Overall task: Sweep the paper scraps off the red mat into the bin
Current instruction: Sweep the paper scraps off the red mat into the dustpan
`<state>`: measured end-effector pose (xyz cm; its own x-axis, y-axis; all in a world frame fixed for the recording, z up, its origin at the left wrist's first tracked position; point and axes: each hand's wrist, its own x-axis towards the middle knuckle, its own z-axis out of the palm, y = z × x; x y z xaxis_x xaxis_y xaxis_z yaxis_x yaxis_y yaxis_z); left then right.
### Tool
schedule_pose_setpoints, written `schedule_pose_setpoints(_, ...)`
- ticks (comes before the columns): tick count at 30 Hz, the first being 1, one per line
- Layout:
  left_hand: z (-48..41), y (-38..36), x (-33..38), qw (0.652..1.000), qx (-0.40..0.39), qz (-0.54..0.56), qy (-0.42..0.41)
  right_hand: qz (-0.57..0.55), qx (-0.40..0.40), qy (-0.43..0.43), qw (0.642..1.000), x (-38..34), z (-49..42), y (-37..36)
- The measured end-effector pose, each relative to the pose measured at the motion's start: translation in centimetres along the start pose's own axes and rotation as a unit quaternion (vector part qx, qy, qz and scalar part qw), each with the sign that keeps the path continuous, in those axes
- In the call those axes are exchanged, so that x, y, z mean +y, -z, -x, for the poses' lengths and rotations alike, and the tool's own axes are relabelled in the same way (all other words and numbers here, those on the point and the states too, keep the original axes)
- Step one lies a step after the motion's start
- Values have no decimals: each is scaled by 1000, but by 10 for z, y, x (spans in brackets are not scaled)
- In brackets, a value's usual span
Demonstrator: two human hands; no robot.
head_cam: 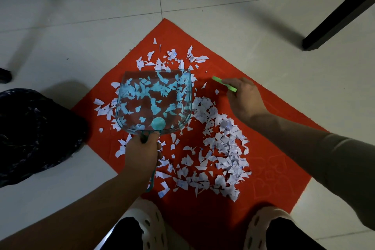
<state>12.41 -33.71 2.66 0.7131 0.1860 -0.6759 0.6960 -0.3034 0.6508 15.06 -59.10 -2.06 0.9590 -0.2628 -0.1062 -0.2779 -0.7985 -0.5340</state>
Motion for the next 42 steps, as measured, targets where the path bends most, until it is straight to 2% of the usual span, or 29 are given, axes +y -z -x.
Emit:
schedule_pose_setpoints(2,0,0,0,1000,3,2,3,17,-27,-11,999,4,2,-2)
schedule_pose_setpoints(5,0,0,1,1000,4,3,4,4,-67,17,998,0,14,-2)
schedule_pose_setpoints(9,2,-1,0,1000,-1,3,2,-23,-36,56,998,-6,23,1)
schedule_pose_setpoints(15,1,-2,-2,1000,-1,-1,5,5,-26,9,1000,-2,2,0)
schedule_pose_setpoints(20,0,-4,-2,1000,0,-3,10,9,-98,24,995,-13,-1,-7)
schedule_pose_setpoints(24,-1,-4,-2,1000,2,-5,4,-26,-49,63,996,-15,12,0)
schedule_pose_setpoints(28,0,-3,-3,1000,1,-1,5,-5,-13,32,999,0,15,4)
schedule_pose_setpoints(31,1,-3,-3,1000,-2,-8,0,-8,-41,11,999,4,19,4)
schedule_pose_setpoints(35,0,-3,-4,1000,-5,-7,-5,-33,-81,51,995,-5,36,1)
schedule_pose_setpoints(38,1,-4,-3,1000,-4,-10,-10,-71,-44,53,995,-9,45,5)
schedule_pose_setpoints(42,4,-5,-2,1000,-8,-5,-13,-46,14,36,998,1,53,15)
